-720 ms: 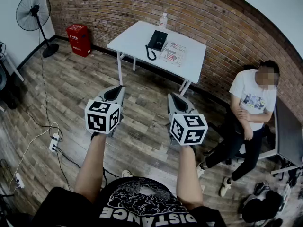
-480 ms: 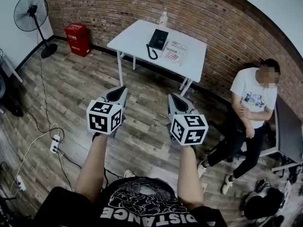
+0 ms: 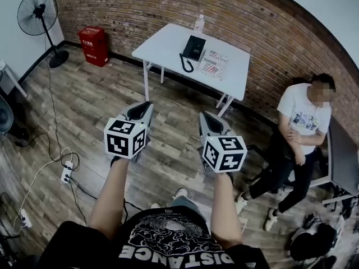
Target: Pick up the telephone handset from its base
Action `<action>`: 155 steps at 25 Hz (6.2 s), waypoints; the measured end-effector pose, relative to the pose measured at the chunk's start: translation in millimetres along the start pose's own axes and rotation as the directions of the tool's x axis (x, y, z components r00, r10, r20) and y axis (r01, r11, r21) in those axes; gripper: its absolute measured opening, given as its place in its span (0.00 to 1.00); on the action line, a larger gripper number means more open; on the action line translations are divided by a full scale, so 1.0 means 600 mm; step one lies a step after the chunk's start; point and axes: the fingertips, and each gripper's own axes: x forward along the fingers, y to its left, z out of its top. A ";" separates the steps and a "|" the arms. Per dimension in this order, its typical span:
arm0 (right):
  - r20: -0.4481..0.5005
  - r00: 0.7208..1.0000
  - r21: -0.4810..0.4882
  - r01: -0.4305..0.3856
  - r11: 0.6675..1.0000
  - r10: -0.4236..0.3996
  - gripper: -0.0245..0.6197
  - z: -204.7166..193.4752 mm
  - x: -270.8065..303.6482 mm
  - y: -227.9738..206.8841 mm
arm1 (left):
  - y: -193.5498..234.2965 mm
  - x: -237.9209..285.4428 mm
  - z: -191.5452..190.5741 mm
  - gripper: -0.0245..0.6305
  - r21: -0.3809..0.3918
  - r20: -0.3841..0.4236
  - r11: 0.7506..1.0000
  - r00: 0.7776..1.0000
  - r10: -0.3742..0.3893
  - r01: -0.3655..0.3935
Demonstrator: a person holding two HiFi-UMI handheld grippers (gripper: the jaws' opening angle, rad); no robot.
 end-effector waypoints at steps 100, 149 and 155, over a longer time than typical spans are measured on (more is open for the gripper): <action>-0.134 0.941 0.095 0.326 0.941 -0.312 0.04 0.132 0.850 -0.573 | 0.360 1.090 0.072 0.37 -0.347 -0.256 0.751 0.713 -0.652 0.562; -0.185 0.902 0.156 0.419 0.895 -0.390 0.04 0.077 0.892 -0.621 | 0.334 1.161 0.051 0.15 -0.710 -0.143 0.395 0.429 -0.892 0.584; -0.164 0.910 0.152 0.404 0.902 -0.380 0.04 0.086 0.860 -0.610 | 0.327 1.127 0.088 0.15 -0.670 -0.119 0.424 0.476 -0.871 0.609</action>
